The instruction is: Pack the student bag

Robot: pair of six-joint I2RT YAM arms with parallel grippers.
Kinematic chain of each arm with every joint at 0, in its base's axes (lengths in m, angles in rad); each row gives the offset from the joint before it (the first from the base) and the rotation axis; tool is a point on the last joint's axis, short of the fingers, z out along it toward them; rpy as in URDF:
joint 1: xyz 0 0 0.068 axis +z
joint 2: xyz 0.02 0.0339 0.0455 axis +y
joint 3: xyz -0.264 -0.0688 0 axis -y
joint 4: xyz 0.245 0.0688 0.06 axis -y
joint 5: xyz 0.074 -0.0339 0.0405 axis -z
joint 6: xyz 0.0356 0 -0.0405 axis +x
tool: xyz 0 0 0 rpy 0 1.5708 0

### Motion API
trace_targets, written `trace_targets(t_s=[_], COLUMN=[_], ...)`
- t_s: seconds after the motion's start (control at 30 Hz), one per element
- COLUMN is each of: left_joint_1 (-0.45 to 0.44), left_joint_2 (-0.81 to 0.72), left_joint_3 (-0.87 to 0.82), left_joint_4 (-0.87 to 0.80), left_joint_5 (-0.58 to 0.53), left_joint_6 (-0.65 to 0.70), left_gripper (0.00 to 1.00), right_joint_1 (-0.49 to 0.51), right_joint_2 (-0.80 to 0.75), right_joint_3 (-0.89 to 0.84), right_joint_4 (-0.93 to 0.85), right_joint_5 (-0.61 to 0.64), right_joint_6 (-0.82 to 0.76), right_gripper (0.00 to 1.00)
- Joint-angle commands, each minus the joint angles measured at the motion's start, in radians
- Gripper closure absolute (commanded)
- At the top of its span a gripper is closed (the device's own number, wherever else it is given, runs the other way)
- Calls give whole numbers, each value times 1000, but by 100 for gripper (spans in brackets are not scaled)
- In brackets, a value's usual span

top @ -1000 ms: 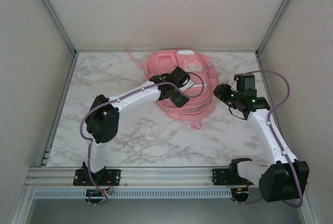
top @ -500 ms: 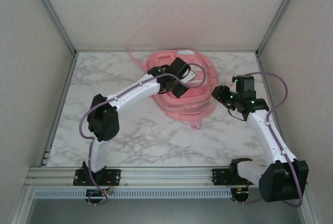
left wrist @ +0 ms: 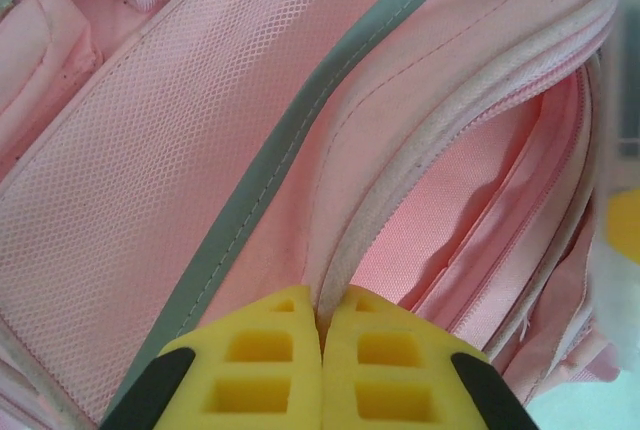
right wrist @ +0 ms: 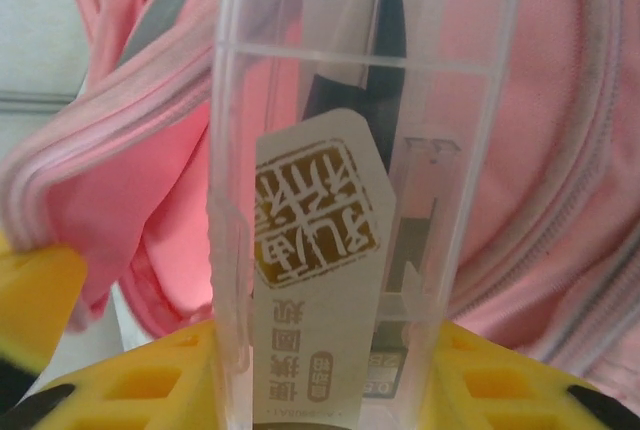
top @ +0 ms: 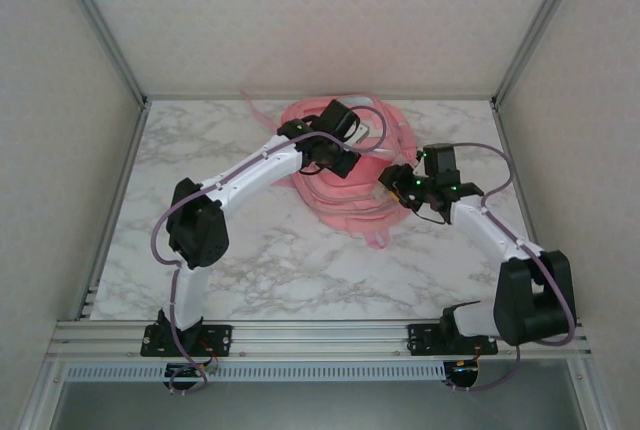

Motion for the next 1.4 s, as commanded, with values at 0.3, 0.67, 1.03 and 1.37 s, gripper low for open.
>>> trace_targets(t_s=[0.3,0.67,1.03,1.37], left_joint_1=[5,3,6,11], left_joint_2=[-7,-42,-87,-104], left_joint_3=[11,-12,-74,-85], left_joint_4=[62,74,106,120], left_joint_5=[-6,47,2,-74], left_joint_6=[-80,-96,-96,-109], left_gripper=[100,100,100,100], right_joint_1=[33,44,95,74], right_joint_2=[63,180,264,-47], right_joint_3=[34,38,144,122], right_joint_4=[208,324,341,-155], right_joint_5=[-49,-25,-14,177], right_joint_6=[109,99,36,-288], right_gripper=[29,66,73,58])
